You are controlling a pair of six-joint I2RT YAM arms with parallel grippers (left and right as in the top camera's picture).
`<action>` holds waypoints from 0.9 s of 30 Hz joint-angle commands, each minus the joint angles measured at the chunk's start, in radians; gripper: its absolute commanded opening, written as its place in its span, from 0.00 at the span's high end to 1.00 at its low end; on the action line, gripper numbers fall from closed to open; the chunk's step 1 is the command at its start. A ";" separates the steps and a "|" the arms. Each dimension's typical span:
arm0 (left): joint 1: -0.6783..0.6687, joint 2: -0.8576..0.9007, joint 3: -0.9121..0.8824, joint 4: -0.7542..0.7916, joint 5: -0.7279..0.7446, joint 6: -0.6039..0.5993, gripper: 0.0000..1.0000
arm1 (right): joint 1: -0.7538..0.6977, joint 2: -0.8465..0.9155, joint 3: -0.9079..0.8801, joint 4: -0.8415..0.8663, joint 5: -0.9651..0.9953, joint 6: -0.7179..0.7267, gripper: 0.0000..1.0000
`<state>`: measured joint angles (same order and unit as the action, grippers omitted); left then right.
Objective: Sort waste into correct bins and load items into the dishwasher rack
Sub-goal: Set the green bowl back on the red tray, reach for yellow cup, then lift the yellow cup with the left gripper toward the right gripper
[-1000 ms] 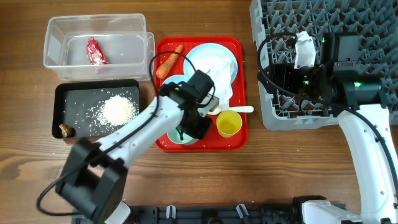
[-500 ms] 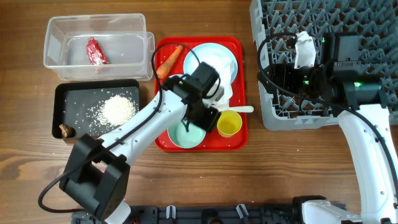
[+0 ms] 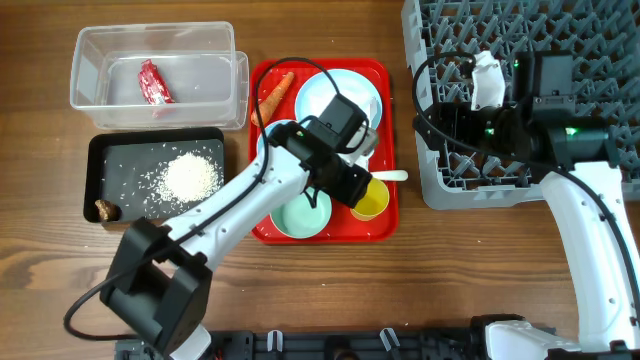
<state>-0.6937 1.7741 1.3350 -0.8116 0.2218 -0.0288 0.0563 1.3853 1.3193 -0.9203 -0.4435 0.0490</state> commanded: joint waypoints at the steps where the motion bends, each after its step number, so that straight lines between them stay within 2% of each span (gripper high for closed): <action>1: -0.003 0.073 0.004 0.011 0.016 0.024 0.35 | 0.002 0.019 0.014 -0.001 0.011 0.003 0.16; 3: -0.003 0.090 0.004 0.013 0.016 0.024 0.45 | 0.002 0.019 0.014 0.000 0.011 0.003 0.16; 5: -0.003 0.095 0.004 0.013 0.016 0.024 0.66 | 0.002 0.019 0.014 0.000 0.011 0.003 0.16; 6: -0.002 0.095 0.004 0.015 0.015 0.024 0.81 | 0.002 0.019 0.014 0.001 0.011 0.003 0.16; 7: -0.002 0.094 0.004 0.018 0.015 0.024 0.86 | 0.002 0.019 0.014 0.001 0.011 0.003 0.16; 8: -0.002 0.094 0.005 0.026 0.015 0.020 0.96 | 0.002 0.019 0.014 0.000 0.011 0.003 0.16; 14: 0.050 0.030 0.056 0.010 0.035 -0.091 0.96 | 0.002 0.018 0.014 0.004 0.010 0.029 0.24; 16: 0.117 -0.031 0.089 -0.012 0.145 -0.092 0.96 | 0.001 0.018 0.014 0.012 -0.019 0.030 0.24; 18: 0.201 -0.091 0.090 -0.003 0.272 -0.092 0.96 | 0.001 0.018 0.014 0.027 -0.093 -0.004 0.22; 19: 0.265 -0.119 0.090 0.002 0.369 -0.092 0.96 | 0.001 0.018 0.014 0.047 -0.167 -0.053 0.15; 21: 0.397 -0.138 0.090 0.035 0.615 -0.081 0.96 | 0.002 0.019 0.014 0.091 -0.293 -0.133 0.07; 23: 0.476 -0.136 0.090 0.068 0.778 -0.080 0.96 | 0.002 0.024 0.014 0.128 -0.403 -0.183 0.04; 24: 0.519 -0.131 0.090 0.098 0.898 -0.080 0.96 | 0.002 0.033 0.014 0.163 -0.525 -0.231 0.03; 27: 0.559 -0.124 0.090 0.164 1.077 -0.080 0.96 | 0.002 0.073 0.014 0.211 -0.727 -0.304 0.00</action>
<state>-0.1585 1.6466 1.4147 -0.6872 0.9684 -0.1108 0.0563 1.4117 1.3193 -0.7410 -0.8684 -0.1303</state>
